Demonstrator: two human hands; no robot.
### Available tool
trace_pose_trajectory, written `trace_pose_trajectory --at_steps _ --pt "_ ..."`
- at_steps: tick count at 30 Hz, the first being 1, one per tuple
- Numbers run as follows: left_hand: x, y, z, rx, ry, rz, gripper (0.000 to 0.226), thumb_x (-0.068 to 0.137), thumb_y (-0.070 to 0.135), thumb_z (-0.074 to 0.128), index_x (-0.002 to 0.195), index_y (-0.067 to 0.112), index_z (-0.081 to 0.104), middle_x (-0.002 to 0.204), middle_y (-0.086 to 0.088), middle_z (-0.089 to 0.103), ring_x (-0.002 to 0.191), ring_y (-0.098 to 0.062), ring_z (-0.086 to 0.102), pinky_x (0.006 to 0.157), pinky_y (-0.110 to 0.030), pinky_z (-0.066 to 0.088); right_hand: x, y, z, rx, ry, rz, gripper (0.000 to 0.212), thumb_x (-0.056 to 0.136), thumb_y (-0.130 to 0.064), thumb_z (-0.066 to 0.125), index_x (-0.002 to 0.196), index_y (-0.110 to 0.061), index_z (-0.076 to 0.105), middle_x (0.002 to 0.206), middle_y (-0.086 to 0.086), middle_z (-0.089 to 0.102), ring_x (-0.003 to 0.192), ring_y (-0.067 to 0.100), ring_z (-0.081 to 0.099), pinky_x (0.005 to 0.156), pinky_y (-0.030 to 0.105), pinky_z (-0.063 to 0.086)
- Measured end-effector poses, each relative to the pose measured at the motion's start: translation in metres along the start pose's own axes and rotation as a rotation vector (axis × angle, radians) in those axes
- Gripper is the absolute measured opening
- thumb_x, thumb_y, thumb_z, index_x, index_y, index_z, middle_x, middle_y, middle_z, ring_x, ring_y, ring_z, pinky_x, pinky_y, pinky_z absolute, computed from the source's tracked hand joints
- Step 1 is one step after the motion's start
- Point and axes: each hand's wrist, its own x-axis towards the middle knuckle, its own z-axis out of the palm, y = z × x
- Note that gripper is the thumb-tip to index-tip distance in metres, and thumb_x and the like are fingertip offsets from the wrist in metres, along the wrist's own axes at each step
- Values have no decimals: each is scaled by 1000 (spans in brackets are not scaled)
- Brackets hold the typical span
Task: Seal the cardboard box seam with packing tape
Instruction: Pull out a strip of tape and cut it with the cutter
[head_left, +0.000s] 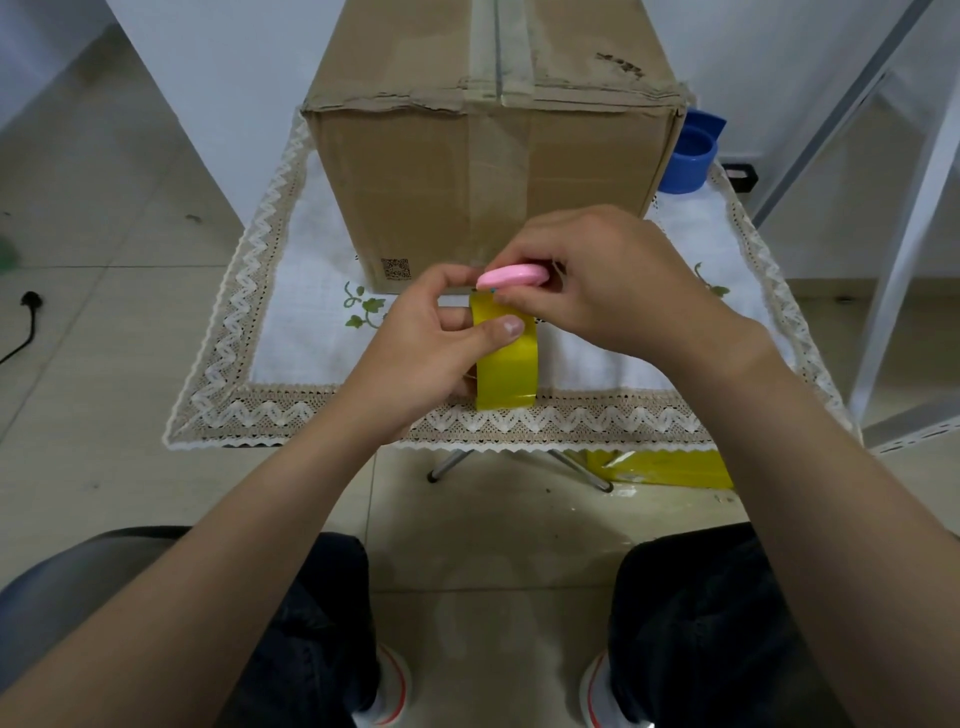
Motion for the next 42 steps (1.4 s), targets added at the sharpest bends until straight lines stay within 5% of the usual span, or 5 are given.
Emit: trace_pose_trajectory --at_steps 14,26,33,42 --pt "-1 1 0 6 8 -5 44 93 17 75 131 18 54 91 -4 82 84 -24 79 64 -43 63 8 -9 -2 2 -52 47 57 81 -70 38 104 -35 77 89 -13 72 86 13 64 72 45 56" --pt "-1 1 2 22 1 -4 40 95 18 73 130 21 54 92 -4 82 82 -23 79 65 -42 63 5 -7 -10 109 -45 102 46 77 -66 50 98 -39 81 79 -14 74 74 8 65 64 41 57" --pt "-2 4 3 -6 9 -15 37 95 15 72 128 19 56 88 -2 82 72 -14 77 50 -27 56 1 -1 -16 111 -43 135 43 72 -65 54 93 -39 81 76 -15 75 73 8 67 65 44 60" --pt "-2 7 4 -12 30 -37 37 93 14 75 123 25 56 78 2 80 64 -12 75 47 -27 55 -13 11 -24 -16 -93 228 5 86 -37 79 86 -32 80 70 -16 69 72 9 62 68 41 59"
